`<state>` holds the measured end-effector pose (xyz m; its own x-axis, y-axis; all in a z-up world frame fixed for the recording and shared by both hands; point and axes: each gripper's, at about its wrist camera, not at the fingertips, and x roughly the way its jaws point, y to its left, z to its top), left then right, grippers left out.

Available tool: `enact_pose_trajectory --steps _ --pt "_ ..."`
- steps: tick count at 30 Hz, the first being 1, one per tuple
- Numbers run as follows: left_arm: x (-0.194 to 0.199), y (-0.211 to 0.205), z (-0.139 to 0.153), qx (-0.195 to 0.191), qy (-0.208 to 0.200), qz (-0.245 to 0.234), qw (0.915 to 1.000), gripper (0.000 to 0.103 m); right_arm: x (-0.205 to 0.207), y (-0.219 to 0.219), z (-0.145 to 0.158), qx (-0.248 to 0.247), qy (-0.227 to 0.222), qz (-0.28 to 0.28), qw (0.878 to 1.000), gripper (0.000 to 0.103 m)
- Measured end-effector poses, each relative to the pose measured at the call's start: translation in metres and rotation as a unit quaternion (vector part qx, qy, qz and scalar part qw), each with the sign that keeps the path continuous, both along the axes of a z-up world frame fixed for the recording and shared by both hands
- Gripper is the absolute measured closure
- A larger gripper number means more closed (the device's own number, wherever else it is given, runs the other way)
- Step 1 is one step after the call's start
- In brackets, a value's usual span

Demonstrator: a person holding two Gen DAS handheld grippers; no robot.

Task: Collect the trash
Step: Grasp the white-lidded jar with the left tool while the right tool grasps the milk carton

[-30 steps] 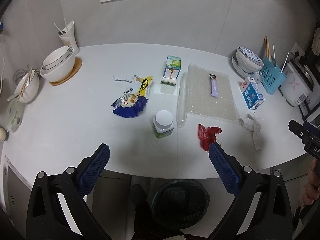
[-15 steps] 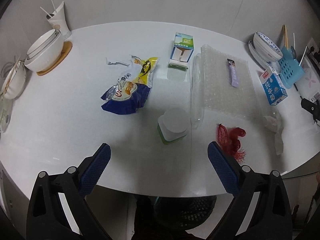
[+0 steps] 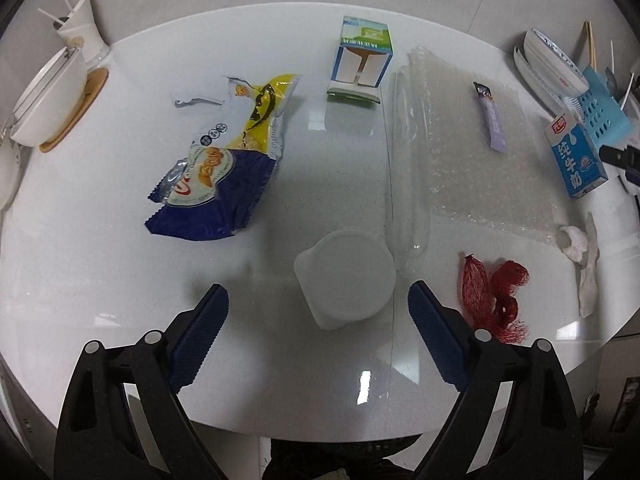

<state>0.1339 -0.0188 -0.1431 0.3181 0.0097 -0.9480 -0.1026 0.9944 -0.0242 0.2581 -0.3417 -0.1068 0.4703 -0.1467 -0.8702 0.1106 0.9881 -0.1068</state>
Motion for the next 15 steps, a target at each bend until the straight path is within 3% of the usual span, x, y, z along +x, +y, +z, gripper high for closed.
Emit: enact_pose_trajectory --steps 8,15 --pt "0.012 -0.001 -0.012 -0.006 0.019 -0.003 0.9998 0.031 0.039 -0.019 -0.018 0.013 0.035 -0.016 0.999 0.028" --pt "0.019 -0.004 -0.018 -0.008 0.033 -0.013 0.9993 0.054 0.054 -0.027 -0.031 0.030 0.058 -0.020 0.998 0.050"
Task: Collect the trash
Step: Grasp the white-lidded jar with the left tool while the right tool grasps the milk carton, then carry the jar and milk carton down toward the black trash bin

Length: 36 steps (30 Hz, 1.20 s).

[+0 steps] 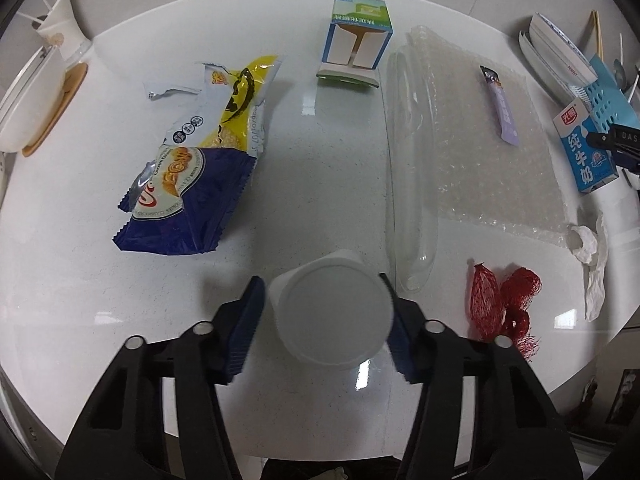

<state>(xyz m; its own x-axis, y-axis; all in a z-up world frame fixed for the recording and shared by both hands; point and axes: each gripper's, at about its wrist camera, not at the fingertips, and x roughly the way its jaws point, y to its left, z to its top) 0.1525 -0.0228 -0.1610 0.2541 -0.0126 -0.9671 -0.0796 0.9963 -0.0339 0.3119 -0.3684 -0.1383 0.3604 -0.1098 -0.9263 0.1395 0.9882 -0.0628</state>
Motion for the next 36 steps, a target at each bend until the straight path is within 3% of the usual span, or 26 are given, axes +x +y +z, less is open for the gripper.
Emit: enact_pose_trajectory --steps 1,4,20,36 --pt "0.001 0.000 0.000 0.001 0.002 -0.002 1.0000 0.055 0.001 0.000 -0.001 0.001 0.000 0.002 1.000 0.057" --pt "0.002 -0.001 0.001 0.005 0.000 -0.006 1.0000 0.056 -0.002 0.001 0.001 0.000 -0.004 0.002 1.000 0.062" --pt "-0.006 -0.010 0.039 0.013 -0.042 -0.023 0.9988 0.057 -0.044 0.011 0.051 0.001 -0.071 0.011 0.997 0.063" --pt "-0.025 -0.016 0.078 0.005 -0.074 -0.029 0.9969 0.057 -0.116 0.038 0.090 0.006 -0.111 0.035 0.993 0.063"
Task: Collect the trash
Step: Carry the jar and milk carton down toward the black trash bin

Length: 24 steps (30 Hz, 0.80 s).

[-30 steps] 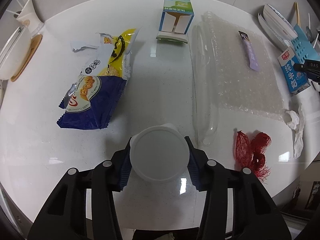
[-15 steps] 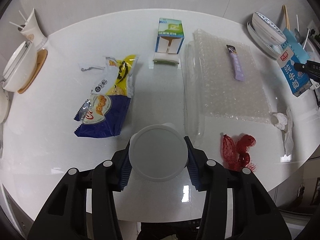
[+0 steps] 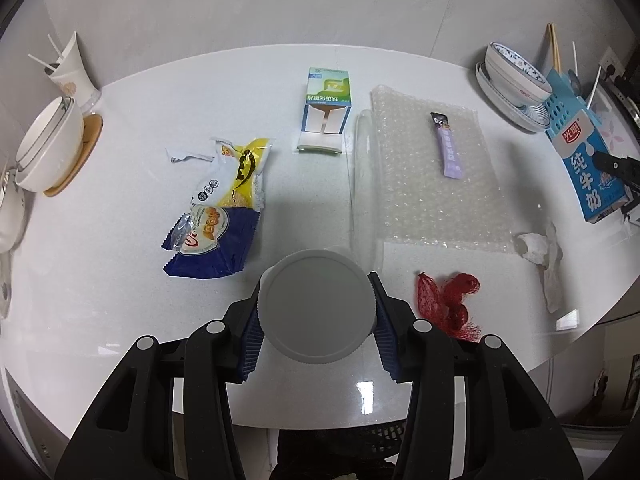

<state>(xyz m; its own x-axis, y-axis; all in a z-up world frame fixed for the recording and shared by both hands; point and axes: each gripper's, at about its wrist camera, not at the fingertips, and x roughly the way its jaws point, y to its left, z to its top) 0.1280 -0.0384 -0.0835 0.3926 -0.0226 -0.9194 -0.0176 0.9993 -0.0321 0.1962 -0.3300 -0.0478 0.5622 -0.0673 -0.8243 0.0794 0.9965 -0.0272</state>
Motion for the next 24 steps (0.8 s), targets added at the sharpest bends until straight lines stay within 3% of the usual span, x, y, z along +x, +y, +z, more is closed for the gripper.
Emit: enact_pose_trajectory --steps 24 --pt "-0.046 -0.012 0.037 -0.004 -0.029 0.001 0.9996 0.057 -0.092 0.036 0.028 0.012 -0.040 0.039 0.998 0.063"
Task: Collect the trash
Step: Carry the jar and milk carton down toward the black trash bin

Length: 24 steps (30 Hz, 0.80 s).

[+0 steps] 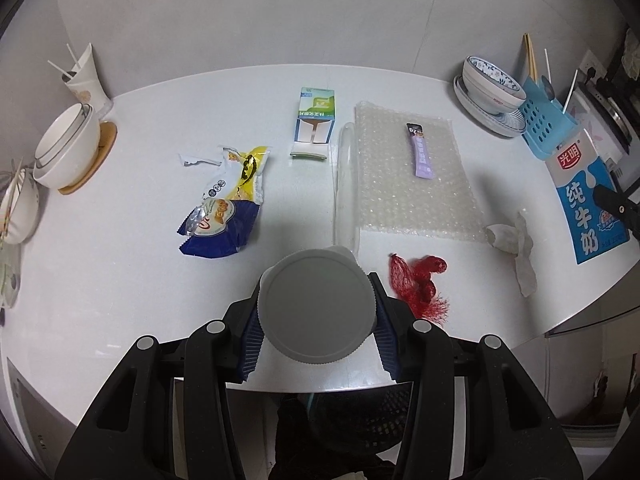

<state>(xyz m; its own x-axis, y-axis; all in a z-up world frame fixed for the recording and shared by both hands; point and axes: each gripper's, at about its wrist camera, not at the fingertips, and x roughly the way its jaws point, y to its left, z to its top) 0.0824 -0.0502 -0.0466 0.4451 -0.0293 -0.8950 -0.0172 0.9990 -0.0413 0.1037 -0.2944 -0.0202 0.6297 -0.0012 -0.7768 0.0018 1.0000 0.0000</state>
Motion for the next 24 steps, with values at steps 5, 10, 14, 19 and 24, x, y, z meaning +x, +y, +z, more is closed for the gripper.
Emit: enact_pose_trajectory --steps 5,10,14,19,24 --pt "-0.013 -0.006 0.005 -0.005 -0.003 -0.003 1.0000 0.057 -0.015 0.005 0.002 -0.002 -0.002 0.012 1.000 0.064" --pt "-0.030 -0.013 0.010 -0.010 -0.006 -0.007 0.9999 0.057 -0.031 0.008 0.005 -0.003 -0.005 0.023 1.000 0.064" --pt "-0.042 -0.017 0.013 -0.014 -0.009 -0.007 0.9998 0.057 -0.045 0.010 0.006 -0.001 -0.007 0.028 1.000 0.064" --pt "-0.056 -0.020 0.016 -0.018 -0.011 -0.006 0.9998 0.057 -0.061 0.016 0.003 -0.009 -0.014 0.036 0.999 0.064" --pt "-0.071 -0.022 0.017 -0.023 -0.012 -0.007 0.9996 0.057 -0.078 0.021 -0.003 -0.002 -0.011 0.042 0.999 0.064"
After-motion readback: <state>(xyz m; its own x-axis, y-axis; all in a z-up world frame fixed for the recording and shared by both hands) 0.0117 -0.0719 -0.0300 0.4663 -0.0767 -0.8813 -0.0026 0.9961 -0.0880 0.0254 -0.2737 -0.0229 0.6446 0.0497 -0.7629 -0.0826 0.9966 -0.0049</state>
